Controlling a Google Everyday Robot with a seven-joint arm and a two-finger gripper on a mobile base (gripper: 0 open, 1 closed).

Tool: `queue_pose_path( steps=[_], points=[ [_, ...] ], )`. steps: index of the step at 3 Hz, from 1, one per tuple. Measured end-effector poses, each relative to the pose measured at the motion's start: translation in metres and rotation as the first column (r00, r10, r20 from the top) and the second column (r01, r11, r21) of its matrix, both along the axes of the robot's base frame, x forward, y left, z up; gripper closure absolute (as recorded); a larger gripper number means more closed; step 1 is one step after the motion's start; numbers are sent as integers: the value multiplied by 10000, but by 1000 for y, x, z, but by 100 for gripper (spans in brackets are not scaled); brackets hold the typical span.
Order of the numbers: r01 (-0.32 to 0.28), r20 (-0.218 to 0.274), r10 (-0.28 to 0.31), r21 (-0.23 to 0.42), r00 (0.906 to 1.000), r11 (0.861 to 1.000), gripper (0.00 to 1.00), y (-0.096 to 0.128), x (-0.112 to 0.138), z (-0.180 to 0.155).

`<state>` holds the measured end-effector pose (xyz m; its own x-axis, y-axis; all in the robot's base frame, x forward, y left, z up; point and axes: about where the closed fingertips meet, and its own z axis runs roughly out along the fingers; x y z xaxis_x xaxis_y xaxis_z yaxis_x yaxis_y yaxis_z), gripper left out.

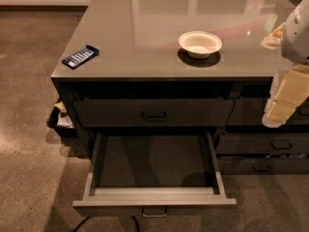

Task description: Place rxbar blueberry into middle drawer

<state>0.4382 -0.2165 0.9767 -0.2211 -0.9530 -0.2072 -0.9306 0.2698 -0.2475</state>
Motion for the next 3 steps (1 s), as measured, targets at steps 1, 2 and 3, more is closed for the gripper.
queue_pose_path(
  steps=[1, 2, 3],
  points=[
    [1, 1, -1, 2, 10000, 10000, 0, 0, 0, 0],
    [175, 182, -191, 852, 9997, 9962, 0, 4, 9, 3],
    [684, 412, -807, 2422, 9959, 9678, 0, 22, 30, 3]
  ],
)
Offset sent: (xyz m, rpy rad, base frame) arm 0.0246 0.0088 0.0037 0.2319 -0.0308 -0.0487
